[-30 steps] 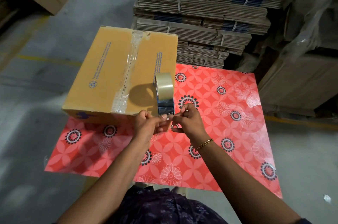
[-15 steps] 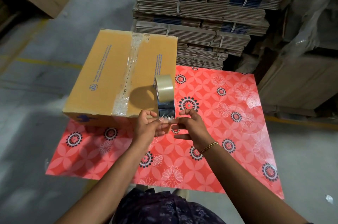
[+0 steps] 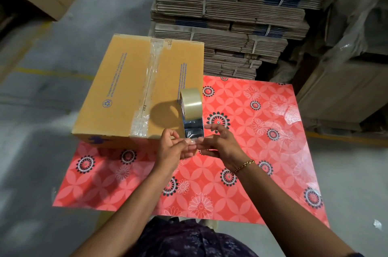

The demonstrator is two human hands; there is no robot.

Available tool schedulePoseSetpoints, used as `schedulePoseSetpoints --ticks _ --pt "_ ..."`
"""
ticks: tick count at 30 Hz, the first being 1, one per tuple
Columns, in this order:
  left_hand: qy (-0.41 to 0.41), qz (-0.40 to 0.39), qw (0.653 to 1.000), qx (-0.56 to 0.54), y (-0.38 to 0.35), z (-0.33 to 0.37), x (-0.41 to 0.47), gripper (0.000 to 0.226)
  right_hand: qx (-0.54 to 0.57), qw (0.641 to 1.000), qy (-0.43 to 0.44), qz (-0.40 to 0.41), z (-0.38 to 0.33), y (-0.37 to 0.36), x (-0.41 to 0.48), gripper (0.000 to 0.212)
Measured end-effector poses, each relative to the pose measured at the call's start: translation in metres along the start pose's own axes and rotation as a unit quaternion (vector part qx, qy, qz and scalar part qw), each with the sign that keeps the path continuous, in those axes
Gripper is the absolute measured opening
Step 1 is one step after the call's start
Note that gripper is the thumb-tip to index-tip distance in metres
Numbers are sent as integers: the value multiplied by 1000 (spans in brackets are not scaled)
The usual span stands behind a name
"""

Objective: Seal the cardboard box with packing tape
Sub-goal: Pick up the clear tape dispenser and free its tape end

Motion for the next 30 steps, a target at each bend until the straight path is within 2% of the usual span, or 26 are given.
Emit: schedulePoseSetpoints --ticks 7,12,14,16,19,20,23,27,28,30 --pt "8 -17 998 61 6 -6 4 26 -46 999 -9 4 4 12 -2 35" --pt "37 -31 985 165 29 -1 -8 18 -112 992 30 40 -5 23 0 29" --pt "0 -23 975 220 35 6 -14 10 -105 990 65 69 -12 23 5 24" --pt "-50 0 974 221 35 17 -14 12 -93 989 91 69 -19 20 9 24" --pt "-63 -21 986 154 25 39 -9 42 -86 991 97 30 -27 8 15 30" --pt "-51 -37 989 130 20 43 -7 44 -92 991 96 14 -29 3 18 33" --pt "-33 -73 991 110 7 42 7 25 -120 987 105 -32 -30 -10 22 47" --pt "-47 -73 989 123 2 35 19 29 -154 974 162 -29 -22 -13 22 64" --pt "-50 -72 986 141 4 33 21 27 -172 969 174 -23 -19 -12 22 69" --pt "-78 -59 972 214 11 27 26 40 -192 963 188 -12 -15 -10 23 74"
Point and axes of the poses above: each hand's wrist, its own x-axis towards the middle knuckle, its own y-axis out of the back of the hand, z = x × y, the point moved 1 cm from there along x, towards the middle knuckle
